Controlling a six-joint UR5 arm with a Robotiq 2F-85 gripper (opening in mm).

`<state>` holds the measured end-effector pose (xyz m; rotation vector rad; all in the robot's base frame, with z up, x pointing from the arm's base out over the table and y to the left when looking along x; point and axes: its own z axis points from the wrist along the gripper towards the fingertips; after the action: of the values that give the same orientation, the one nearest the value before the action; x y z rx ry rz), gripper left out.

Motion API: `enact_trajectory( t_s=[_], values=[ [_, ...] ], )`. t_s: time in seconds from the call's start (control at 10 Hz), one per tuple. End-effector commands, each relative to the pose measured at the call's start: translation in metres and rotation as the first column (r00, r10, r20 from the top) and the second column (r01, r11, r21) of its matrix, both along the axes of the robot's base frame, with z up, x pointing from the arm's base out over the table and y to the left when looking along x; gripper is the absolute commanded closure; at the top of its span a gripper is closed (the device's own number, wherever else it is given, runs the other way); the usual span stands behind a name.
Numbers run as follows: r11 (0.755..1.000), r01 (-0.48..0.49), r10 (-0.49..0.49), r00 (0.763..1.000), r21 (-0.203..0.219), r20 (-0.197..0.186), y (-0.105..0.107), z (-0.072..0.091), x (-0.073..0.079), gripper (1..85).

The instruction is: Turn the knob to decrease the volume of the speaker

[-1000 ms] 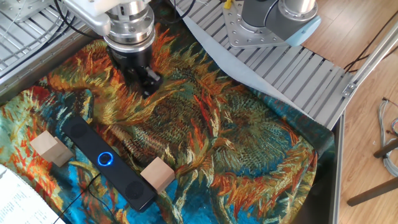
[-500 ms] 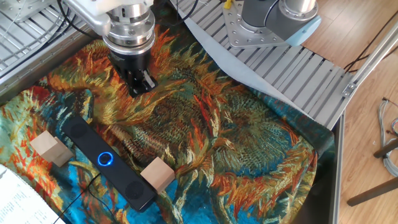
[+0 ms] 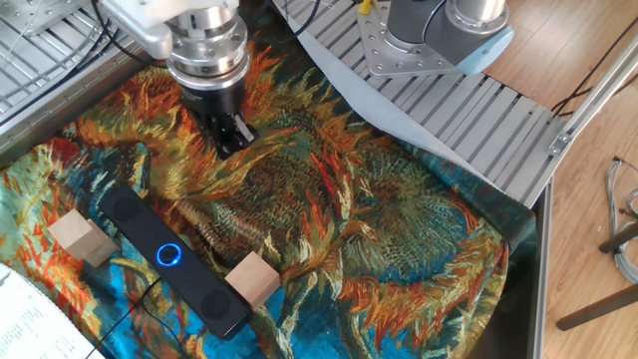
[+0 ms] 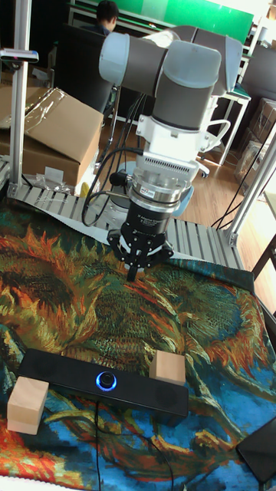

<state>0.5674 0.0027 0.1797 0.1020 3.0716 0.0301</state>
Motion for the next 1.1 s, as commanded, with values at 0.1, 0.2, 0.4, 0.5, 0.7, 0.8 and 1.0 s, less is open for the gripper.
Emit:
enact_trajectory(
  t_s=[0.1, 0.2, 0.4, 0.5, 0.7, 0.8, 1.0],
  values=[
    [0.998, -0.058, 0.058, 0.998, 0.009, -0.02, 0.001, -0.005, 0.024, 83.3],
    [0.998, -0.059, 0.06, 0.998, 0.008, -0.015, 0.005, -0.008, 0.029, 83.3],
    [0.998, -0.069, 0.069, 0.998, 0.0, -0.01, 0.008, -0.011, 0.041, 83.3],
    [0.998, -0.064, 0.064, 0.998, 0.0, -0.01, 0.01, -0.013, 0.047, 83.3],
    [0.999, -0.047, 0.047, 0.999, -0.021, -0.005, 0.006, -0.014, 0.049, 83.7],
    [0.996, 0.048, -0.049, 0.999, 0.078, 0.007, 0.029, -0.013, 0.054, 84.0],
    [1.0, 0.006, -0.006, 1.0, -0.013, 0.002, 0.007, -0.014, 0.051, 84.3]
  ],
)
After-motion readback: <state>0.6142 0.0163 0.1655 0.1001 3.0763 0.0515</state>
